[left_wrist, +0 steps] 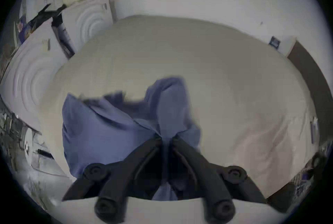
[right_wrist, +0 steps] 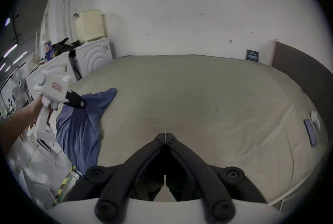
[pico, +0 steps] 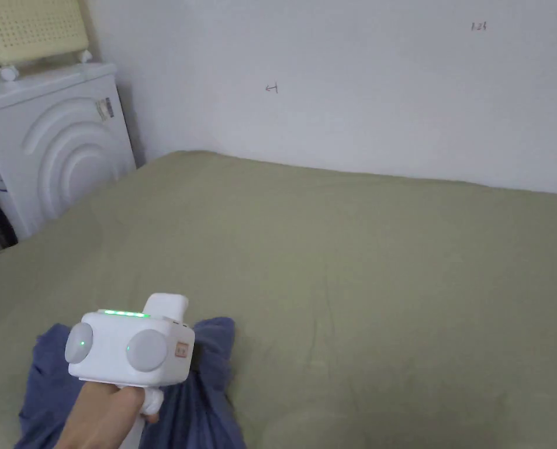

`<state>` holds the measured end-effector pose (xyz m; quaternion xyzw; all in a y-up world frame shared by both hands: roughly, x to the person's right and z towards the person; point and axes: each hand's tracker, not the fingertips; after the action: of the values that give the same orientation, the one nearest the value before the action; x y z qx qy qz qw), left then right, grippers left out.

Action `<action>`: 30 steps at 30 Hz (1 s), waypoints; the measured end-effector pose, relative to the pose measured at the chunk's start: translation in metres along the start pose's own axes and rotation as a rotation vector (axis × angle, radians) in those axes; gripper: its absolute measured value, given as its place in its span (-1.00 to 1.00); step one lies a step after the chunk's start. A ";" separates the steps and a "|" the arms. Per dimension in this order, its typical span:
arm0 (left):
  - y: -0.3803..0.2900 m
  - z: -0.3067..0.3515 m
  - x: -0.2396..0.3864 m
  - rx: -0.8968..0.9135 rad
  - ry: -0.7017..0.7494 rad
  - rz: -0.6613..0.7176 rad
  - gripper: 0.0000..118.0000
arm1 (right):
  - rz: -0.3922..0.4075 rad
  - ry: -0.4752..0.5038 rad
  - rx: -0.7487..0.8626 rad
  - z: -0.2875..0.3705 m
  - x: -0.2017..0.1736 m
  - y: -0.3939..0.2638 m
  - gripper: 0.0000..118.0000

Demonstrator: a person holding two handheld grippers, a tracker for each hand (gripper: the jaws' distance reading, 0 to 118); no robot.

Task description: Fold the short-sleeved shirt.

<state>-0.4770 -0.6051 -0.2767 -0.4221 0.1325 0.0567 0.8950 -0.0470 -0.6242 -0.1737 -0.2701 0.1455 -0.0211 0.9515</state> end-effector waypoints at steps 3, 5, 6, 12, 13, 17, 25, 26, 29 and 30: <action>0.032 0.025 0.055 0.053 -0.110 -0.086 -0.95 | -0.004 -0.050 0.017 0.018 0.025 -0.001 -1.00; 0.050 0.038 0.103 0.107 -0.161 -0.170 -0.95 | -0.021 -0.092 0.034 0.030 0.042 0.000 -1.00; 0.060 0.044 0.130 0.129 -0.197 -0.214 -0.95 | -0.039 -0.117 0.046 0.037 0.052 0.001 -1.00; 0.092 0.065 0.285 0.194 -0.443 -0.376 -0.95 | -0.102 -0.244 0.076 0.059 0.095 -0.002 -1.00; 0.093 0.063 0.311 0.195 -0.468 -0.401 -0.95 | -0.117 -0.264 0.074 0.060 0.102 -0.002 -1.00; 0.084 0.031 0.391 0.139 -0.566 -0.445 -0.95 | -0.150 -0.319 0.072 0.058 0.119 -0.001 -1.00; 0.008 -0.098 0.437 -0.069 -0.545 -0.390 -0.65 | -0.211 -0.349 0.026 0.022 0.136 -0.002 -1.00; 0.005 -0.100 0.433 -0.055 -0.545 -0.391 -0.09 | -0.206 -0.348 0.019 0.018 0.137 -0.001 -1.00; 0.001 -0.085 0.407 0.018 -0.522 -0.388 0.99 | -0.186 -0.345 0.019 0.011 0.135 0.004 -1.00; 0.001 -0.070 0.391 0.049 -0.511 -0.377 0.99 | -0.181 -0.339 0.029 0.011 0.133 0.006 -1.00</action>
<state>-0.1153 -0.6623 -0.4310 -0.3899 -0.1758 -0.0091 0.9039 0.0832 -0.6293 -0.2035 -0.2681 -0.0421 -0.0627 0.9604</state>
